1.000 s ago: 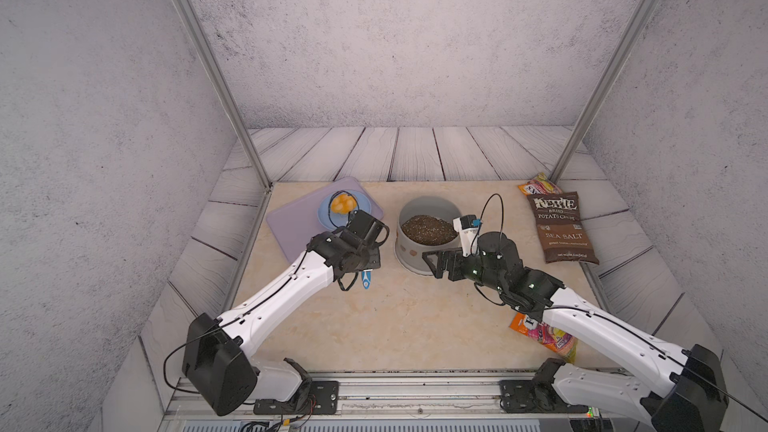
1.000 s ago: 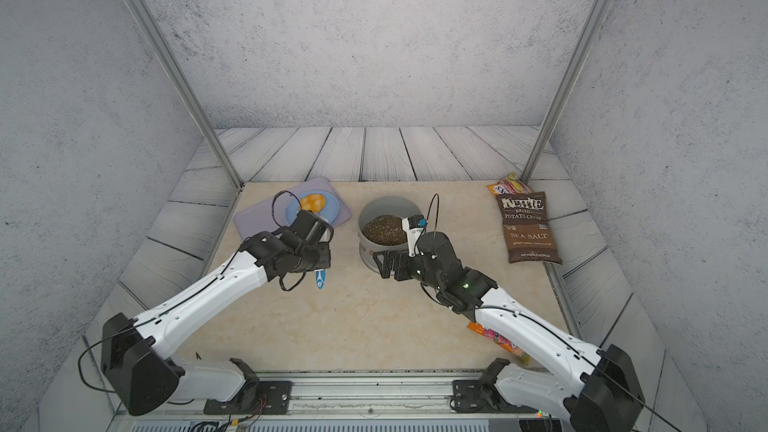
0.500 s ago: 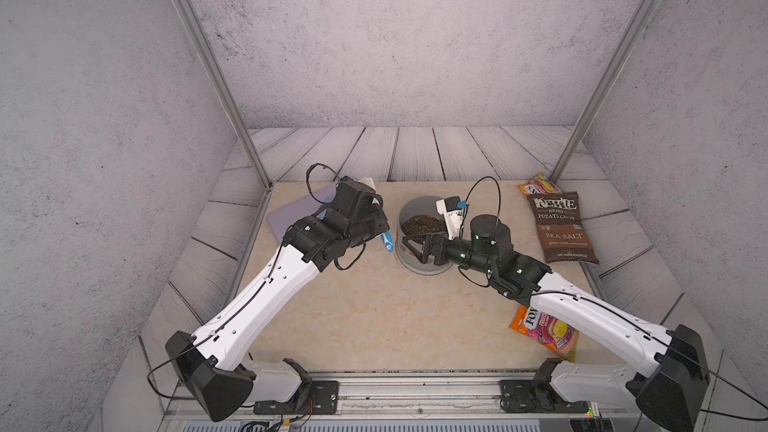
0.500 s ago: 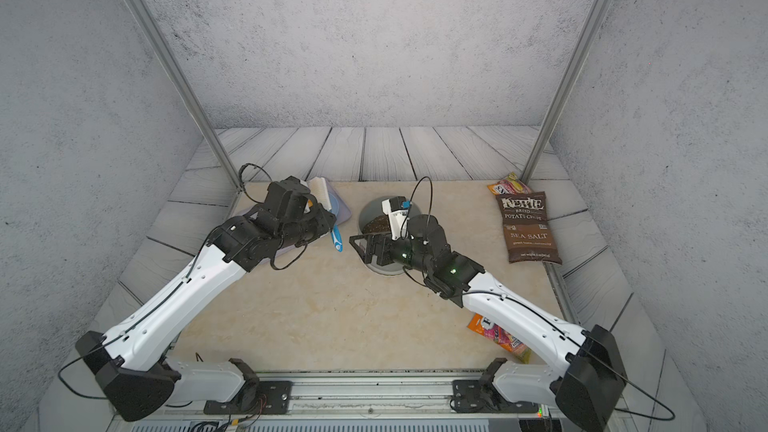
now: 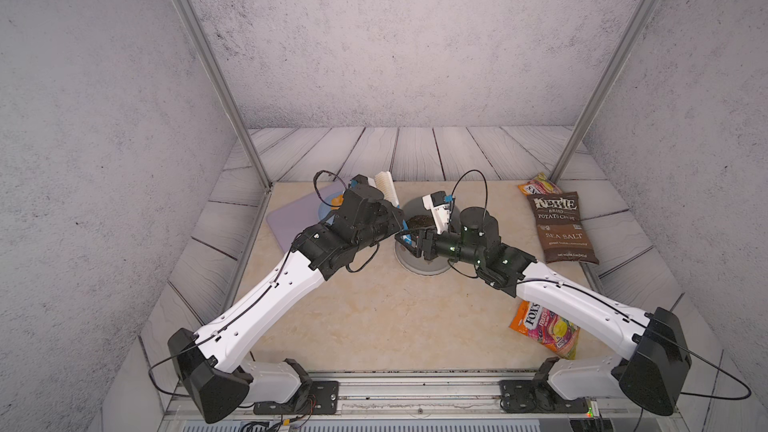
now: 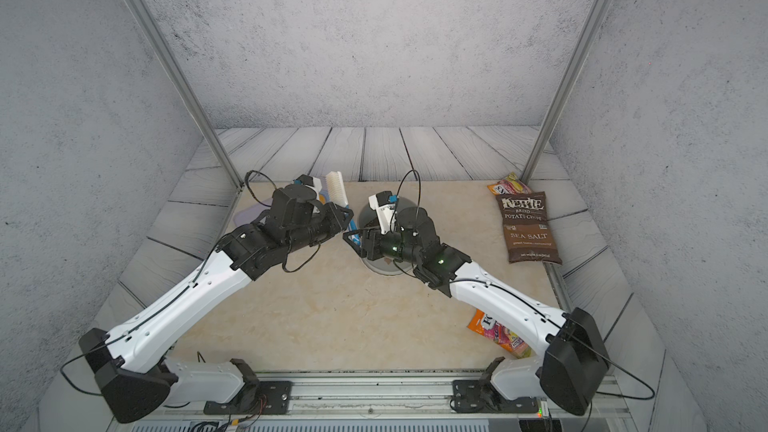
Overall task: Scrub the dried mud off the ceramic pot
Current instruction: Pick up the brush from the center of the board.
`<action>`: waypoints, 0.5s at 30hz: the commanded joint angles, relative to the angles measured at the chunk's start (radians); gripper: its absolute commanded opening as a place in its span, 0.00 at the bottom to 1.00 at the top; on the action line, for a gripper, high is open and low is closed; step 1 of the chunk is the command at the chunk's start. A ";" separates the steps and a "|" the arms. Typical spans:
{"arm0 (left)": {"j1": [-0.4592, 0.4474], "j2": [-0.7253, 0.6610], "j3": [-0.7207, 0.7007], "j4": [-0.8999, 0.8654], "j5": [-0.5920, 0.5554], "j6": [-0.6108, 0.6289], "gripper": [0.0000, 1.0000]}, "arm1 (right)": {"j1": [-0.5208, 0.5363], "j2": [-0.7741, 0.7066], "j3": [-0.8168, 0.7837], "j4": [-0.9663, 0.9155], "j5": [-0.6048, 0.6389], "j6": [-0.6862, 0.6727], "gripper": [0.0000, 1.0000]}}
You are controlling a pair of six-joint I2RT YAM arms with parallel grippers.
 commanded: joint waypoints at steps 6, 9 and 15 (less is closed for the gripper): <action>-0.018 -0.061 -0.064 0.094 -0.017 -0.059 0.00 | 0.003 -0.023 0.009 0.017 0.058 -0.081 0.21; -0.018 -0.065 -0.081 0.118 0.006 -0.084 0.01 | 0.003 -0.022 0.016 -0.003 0.052 -0.118 0.08; -0.018 -0.076 -0.085 0.127 0.016 -0.089 0.34 | 0.004 -0.029 0.024 -0.034 0.062 -0.167 0.00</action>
